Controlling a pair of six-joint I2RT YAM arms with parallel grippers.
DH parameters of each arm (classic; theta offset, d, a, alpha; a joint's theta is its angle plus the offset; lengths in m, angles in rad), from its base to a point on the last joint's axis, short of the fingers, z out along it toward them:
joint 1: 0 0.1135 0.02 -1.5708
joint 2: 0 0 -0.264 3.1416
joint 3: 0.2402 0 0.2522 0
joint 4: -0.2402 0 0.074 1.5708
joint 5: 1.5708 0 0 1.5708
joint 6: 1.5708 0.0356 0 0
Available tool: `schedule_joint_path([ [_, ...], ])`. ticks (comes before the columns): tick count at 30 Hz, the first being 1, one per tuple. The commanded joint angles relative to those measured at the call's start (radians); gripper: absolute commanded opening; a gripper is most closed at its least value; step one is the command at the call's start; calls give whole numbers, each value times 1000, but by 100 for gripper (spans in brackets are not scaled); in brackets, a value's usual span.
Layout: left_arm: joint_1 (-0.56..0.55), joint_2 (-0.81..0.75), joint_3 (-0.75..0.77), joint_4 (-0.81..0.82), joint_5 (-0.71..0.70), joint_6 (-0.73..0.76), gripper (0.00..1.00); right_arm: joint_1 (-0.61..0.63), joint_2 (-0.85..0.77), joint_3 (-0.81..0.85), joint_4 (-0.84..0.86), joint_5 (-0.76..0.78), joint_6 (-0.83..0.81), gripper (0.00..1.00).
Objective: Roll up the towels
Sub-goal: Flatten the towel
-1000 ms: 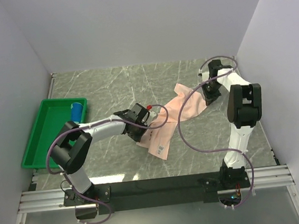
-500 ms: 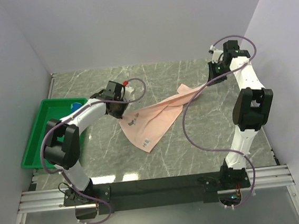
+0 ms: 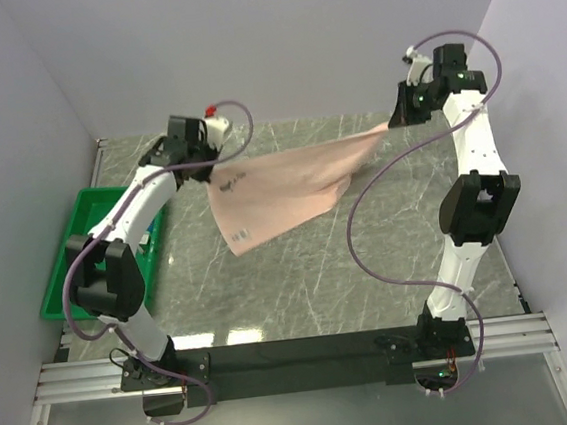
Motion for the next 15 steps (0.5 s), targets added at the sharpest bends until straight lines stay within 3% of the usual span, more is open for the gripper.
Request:
schedule_joint_path([
  [1, 43, 29, 168, 27, -63, 55, 0, -8, 7, 136, 62, 6, 6, 0],
  [7, 61, 3, 299, 29, -76, 127, 0, -11, -67, 147, 153, -62, -11, 0],
  [11, 63, -121, 146, 38, -47, 173, 0, -13, -195, 15, 180, -133, -60, 0],
  [15, 61, -303, -102, 21, 24, 260, 0, -11, -311, -304, 153, -136, -193, 0],
])
